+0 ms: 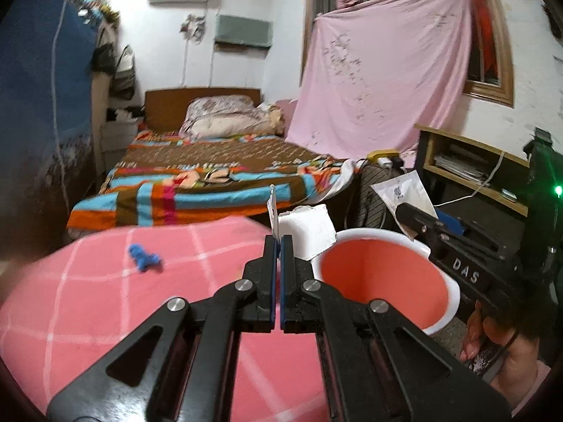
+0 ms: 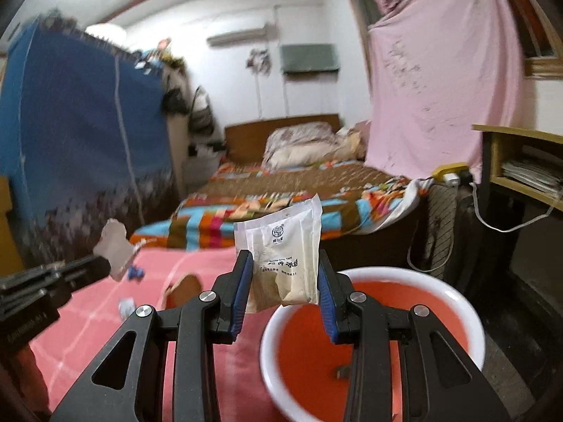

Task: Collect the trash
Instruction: 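Carry the packet and paper scrap over the orange bucket with both tools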

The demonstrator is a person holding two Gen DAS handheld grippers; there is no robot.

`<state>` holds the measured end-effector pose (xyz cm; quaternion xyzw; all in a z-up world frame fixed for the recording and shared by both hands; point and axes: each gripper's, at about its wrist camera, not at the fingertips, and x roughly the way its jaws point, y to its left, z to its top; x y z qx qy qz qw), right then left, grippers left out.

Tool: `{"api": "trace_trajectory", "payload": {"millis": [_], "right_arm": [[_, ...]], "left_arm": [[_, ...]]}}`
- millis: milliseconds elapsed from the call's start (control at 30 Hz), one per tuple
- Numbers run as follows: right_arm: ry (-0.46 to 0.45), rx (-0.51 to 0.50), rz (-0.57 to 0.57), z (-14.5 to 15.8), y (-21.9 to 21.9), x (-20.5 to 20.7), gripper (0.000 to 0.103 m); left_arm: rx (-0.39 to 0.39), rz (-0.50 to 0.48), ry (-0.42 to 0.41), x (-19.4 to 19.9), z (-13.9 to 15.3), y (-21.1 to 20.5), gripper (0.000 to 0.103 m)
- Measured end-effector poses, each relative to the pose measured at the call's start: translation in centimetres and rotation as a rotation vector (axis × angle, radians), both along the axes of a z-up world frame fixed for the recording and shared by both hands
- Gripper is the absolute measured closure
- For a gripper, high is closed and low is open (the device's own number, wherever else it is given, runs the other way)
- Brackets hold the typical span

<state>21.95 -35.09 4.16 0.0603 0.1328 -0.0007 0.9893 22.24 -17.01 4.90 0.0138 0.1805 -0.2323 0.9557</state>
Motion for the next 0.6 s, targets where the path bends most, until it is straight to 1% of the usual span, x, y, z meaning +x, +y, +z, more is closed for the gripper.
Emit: {"api": "trace_trajectory", "payload": {"millis": [100, 233, 433, 600], "right_arm": [[-0.015, 0.047, -0.041, 0.4, -1.9, -0.1, 0.07], [0.008, 0.089, -0.094, 0.3, -3.9, 0.2, 0.07], [0.04, 0.115, -0.146, -0.1, -5.9, 0.1, 0.068], [0.083, 0.132, -0.18, -0.8, -7.1, 0.0, 0.067]], "left_arm": [[0.012, -0.043, -0.018, -0.1, 0.2, -1.6, 0.103], [0.014, -0.106, 0.009, 0.2, 0.0, -4.2, 0.103], [0.009, -0.169, 0.102, 1.7, -0.5, -7.3, 0.103], [0.001, -0.204, 0.19, 2.9, -1.3, -8.9, 0.103]]}}
